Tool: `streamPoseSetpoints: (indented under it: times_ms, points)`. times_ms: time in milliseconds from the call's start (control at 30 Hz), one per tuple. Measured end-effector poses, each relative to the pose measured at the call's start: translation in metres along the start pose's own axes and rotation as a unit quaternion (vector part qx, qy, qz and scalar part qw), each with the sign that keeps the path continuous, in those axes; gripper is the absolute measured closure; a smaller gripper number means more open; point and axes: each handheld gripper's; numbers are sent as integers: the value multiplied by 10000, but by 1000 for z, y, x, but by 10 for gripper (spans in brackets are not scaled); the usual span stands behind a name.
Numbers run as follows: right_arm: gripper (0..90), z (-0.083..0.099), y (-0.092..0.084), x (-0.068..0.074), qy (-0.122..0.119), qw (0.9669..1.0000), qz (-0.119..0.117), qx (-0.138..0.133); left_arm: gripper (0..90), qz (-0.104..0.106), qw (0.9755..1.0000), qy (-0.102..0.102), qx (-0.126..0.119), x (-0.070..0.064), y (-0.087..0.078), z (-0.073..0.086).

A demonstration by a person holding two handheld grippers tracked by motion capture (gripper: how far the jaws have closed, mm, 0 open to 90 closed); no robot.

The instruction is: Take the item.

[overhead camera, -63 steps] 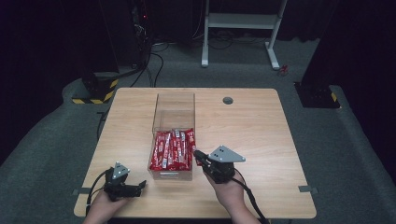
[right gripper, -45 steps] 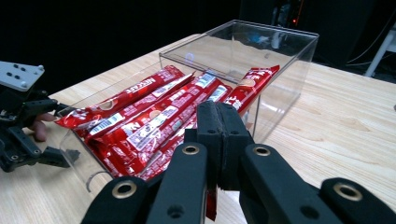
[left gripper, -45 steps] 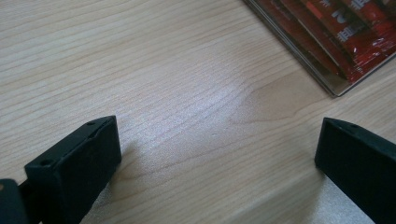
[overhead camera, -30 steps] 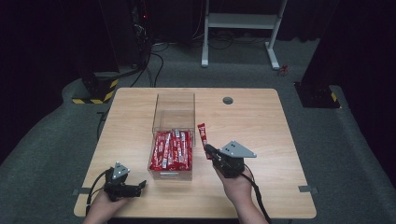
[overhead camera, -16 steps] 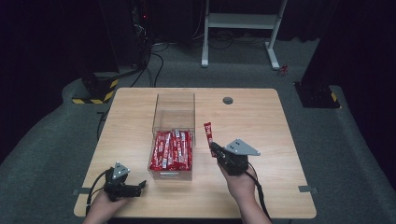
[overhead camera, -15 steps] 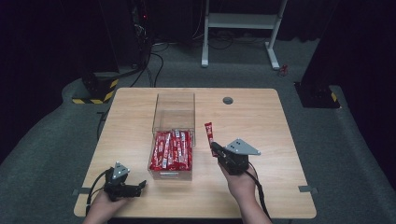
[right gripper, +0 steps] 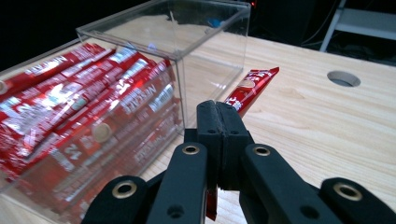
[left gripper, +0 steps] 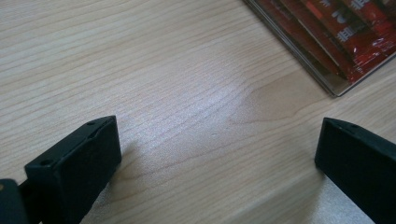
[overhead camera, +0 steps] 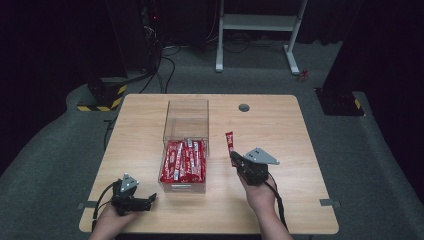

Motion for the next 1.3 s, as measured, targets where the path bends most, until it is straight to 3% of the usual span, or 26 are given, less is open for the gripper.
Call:
streamPoseSetpoints:
  times_ms: [600, 1300]
  points:
    - [898, 20, 26, -17, 202, 9987, 175, 435, 8, -1, 10000, -3, 1, 0, 0, 0]
    - [897, 35, 50, -26, 312, 9956, 307, 833, 8, 0, 10000, -1, 3, 0, 0, 0]
Point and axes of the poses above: each handheld gripper's, and its own axes: y roughly forward along the jaws, z roughly out of its underside, x roughly to its left
